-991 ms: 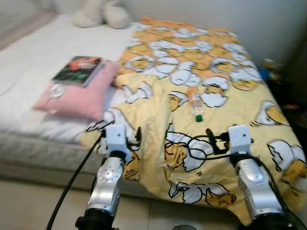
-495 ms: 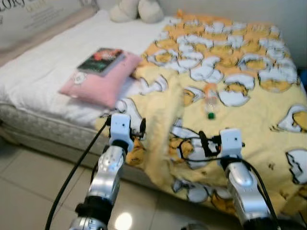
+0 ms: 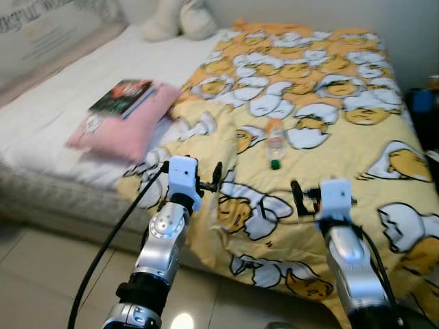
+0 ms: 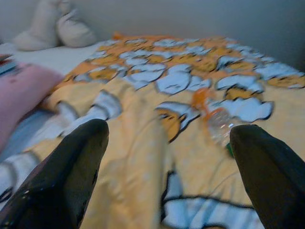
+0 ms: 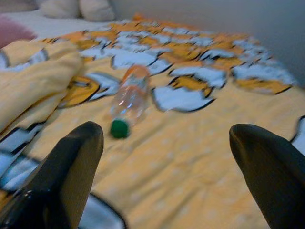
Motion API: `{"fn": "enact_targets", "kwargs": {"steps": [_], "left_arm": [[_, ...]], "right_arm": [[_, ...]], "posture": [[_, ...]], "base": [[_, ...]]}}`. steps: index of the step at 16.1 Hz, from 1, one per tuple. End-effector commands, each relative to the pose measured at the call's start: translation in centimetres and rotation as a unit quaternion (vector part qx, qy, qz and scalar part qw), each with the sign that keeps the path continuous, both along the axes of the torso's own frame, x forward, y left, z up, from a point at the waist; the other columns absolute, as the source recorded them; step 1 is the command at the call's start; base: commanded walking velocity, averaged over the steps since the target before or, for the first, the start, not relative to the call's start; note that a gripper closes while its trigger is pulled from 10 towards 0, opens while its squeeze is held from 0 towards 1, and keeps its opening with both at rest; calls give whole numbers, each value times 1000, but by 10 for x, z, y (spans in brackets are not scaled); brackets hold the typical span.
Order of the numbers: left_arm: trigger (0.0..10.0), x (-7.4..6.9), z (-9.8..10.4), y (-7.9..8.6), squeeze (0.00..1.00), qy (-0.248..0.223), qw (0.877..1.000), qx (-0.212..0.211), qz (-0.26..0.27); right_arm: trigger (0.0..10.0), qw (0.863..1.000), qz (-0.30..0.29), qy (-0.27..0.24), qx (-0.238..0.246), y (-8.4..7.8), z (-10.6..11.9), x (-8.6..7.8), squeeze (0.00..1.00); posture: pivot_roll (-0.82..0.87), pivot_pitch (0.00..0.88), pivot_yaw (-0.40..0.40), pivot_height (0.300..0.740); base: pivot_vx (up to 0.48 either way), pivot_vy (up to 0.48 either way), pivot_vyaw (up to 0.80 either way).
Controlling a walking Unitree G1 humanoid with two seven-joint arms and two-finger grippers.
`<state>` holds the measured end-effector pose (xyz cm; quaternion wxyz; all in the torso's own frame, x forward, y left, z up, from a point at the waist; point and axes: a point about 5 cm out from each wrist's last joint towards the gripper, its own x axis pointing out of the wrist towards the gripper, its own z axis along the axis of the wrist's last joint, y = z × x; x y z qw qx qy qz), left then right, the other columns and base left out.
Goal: Clean up the room
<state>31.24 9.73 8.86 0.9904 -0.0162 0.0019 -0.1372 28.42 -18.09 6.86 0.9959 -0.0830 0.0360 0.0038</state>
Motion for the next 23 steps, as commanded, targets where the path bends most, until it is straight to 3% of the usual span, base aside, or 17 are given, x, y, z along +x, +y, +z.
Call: {"fn": "enact_targets", "kwargs": {"steps": [1,9,11,13,15,20,23], "left_arm": [[10000,4,8,2,0,-15,1000,-1,2],[10000,7,12,7,0,-24,1000,-6,16],[10000,7,15,8,0,-30,999,-4,17],[10000,7,16,10,0,-32,999,-1,20],[10000,14,24,24,0,-36,999,17,29],[10000,13,32,41,0,-36,999,37,18],[10000,8,32,40,0,-31,998,48,3]], "right_arm": [[10000,1000,-1,-8,0,1,4,3,0],[10000,999,16,-44,-3,6,30,26,0],[10000,997,27,-75,8,13,54,47,0],[10000,996,35,-85,12,18,65,58,0],[10000,995,45,-83,8,29,81,81,0],[10000,1000,-19,-12,17,18,52,85,0],[10000,999,-50,-12,4,14,52,87,0]], "posture": [[-265,0,89,736],[-254,0,77,736],[-246,0,86,736],[-235,0,84,736],[-189,0,78,736],[-149,27,104,736],[-142,53,114,736]], "base": [[480,0,0],[480,0,0],[480,0,0],[480,0,0],[0,0,0],[0,0,0],[0,0,0]]}}
